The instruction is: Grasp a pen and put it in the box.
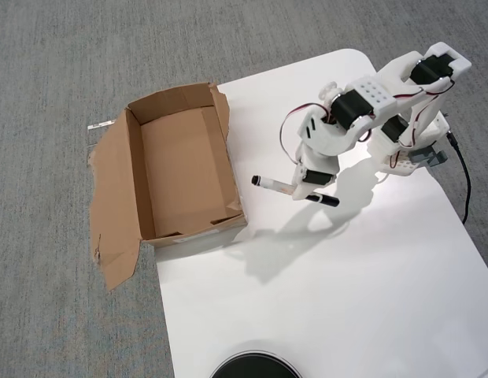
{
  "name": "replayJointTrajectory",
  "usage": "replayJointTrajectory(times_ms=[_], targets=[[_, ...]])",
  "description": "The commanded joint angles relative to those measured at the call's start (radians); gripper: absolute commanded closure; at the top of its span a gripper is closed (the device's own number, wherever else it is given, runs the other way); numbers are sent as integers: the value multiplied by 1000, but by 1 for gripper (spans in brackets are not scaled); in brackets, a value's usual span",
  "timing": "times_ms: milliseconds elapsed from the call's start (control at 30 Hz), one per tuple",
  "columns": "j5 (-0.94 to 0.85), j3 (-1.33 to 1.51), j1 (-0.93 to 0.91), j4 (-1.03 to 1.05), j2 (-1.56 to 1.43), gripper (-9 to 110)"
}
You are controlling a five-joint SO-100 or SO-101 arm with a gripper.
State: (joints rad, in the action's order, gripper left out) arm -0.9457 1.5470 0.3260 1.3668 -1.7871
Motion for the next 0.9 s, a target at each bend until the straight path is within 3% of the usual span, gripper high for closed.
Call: replayJointTrajectory(times_ms=[0, 400, 867], targets=[[4, -25, -68, -11, -55, 101], [16, -27, -202, -138, -55, 101], [289, -231, -225, -276, 15, 101]])
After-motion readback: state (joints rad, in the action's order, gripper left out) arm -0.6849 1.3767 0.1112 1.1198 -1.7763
